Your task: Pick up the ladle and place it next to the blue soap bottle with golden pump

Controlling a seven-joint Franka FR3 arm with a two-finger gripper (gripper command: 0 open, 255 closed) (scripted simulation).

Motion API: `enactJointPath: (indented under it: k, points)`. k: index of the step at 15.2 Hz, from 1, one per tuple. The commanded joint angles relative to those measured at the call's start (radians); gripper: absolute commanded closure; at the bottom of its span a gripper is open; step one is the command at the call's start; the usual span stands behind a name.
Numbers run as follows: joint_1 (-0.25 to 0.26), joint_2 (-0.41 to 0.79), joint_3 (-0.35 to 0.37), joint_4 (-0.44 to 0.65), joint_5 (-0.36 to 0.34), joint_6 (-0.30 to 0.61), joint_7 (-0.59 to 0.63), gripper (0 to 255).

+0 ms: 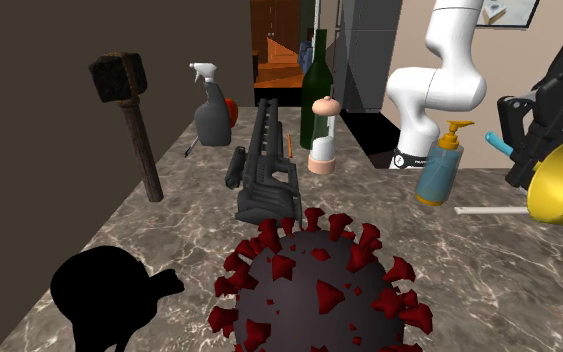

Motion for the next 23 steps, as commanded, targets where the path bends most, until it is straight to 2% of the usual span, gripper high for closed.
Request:
enactJointPath:
  k: [1, 13, 23]
  points:
    - [0.0, 0.006, 0.001, -0.023, -0.004, 0.028, 0.006, 255]
    - [-0.002, 0.061, 0.01, -0.131, -0.045, 0.182, 0.054, 255]
    - [-0.005, 0.134, 0.015, -0.198, -0.106, 0.307, 0.113, 255]
